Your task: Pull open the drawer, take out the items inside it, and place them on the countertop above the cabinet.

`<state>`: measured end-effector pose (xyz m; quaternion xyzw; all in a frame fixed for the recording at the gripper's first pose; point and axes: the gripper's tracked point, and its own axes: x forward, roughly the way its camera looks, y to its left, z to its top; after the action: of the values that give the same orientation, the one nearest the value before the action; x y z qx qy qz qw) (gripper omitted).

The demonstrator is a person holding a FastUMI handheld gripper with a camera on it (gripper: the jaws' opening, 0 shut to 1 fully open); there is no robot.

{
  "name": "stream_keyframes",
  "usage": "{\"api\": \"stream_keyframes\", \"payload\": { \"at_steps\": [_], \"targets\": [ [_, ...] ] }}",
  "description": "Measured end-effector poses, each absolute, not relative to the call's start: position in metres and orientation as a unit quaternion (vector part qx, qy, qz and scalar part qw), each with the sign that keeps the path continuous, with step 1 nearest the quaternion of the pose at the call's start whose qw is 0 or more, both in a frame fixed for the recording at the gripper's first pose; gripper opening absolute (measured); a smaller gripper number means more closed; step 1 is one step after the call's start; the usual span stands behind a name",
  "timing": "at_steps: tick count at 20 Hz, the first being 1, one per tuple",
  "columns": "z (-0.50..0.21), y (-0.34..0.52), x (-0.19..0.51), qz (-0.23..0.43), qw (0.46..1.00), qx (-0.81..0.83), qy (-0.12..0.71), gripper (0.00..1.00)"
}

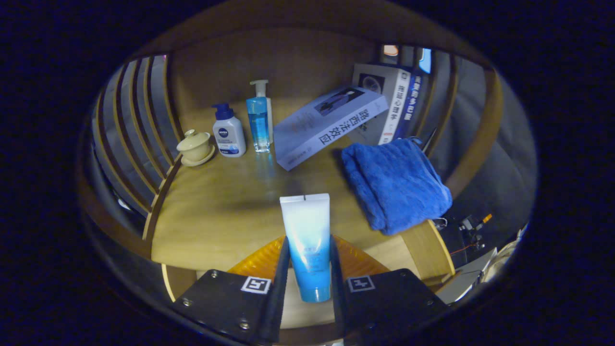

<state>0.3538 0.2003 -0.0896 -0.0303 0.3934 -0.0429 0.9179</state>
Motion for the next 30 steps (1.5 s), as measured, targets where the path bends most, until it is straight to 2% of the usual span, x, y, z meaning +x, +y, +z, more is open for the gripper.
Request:
{"api": "stream_keyframes", "payload": {
  "at_steps": [5, 11, 13, 16, 20, 24, 30],
  "targets": [
    [-0.117, 0.213, 0.394, -0.007, 0.914, -0.018, 0.404, 0.43],
    [-0.133, 0.219, 0.407, 0.013, 0.916, -0.025, 0.399, 0.43],
    [-0.122, 0.219, 0.403, 0.015, 0.923, -0.028, 0.384, 0.51],
    [-0.096, 0.221, 0.383, 0.017, 0.937, -0.036, 0.348, 0.92],
    [-0.053, 0.219, 0.326, 0.015, 0.959, -0.028, 0.280, 0.93],
    [-0.042, 0.201, 0.252, -0.005, 0.971, -0.022, 0.237, 0.92],
    [-0.073, 0.177, 0.161, -0.005, 0.980, -0.002, 0.200, 0.93]
  ]
}}
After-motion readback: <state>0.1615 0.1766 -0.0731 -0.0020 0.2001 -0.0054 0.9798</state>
